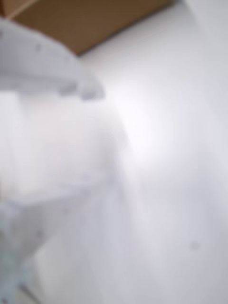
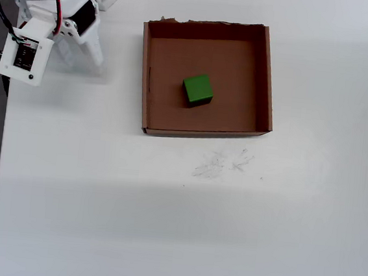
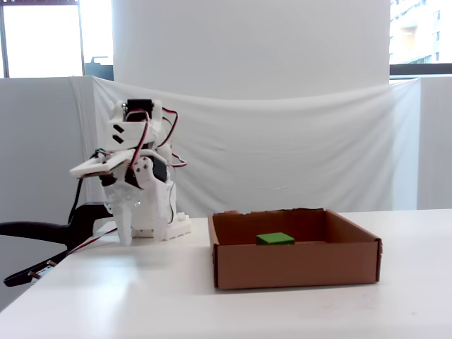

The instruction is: Grasp a green cube and put it in a box.

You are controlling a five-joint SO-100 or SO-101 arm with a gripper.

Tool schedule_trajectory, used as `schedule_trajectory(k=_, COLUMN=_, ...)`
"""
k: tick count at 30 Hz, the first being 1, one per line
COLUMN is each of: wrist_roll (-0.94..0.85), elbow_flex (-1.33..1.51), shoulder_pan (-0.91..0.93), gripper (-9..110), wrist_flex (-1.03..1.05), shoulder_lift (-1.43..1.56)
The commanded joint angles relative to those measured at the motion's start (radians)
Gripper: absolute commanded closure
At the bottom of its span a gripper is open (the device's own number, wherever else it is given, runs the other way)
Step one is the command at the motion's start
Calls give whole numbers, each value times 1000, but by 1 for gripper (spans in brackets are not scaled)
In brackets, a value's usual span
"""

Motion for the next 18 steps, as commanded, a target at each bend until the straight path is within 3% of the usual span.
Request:
schedule_trajectory(k=1, wrist_roll=8, elbow_flex=-6, shoulder_pan=-3, gripper=80, wrist_flex=3, shoulder_lift=5)
schedule_trajectory(k=18, wrist_roll=15, elbow_flex=-6, shoulder_pan=-3, gripper=80, wrist_flex=3, shoulder_lift=5)
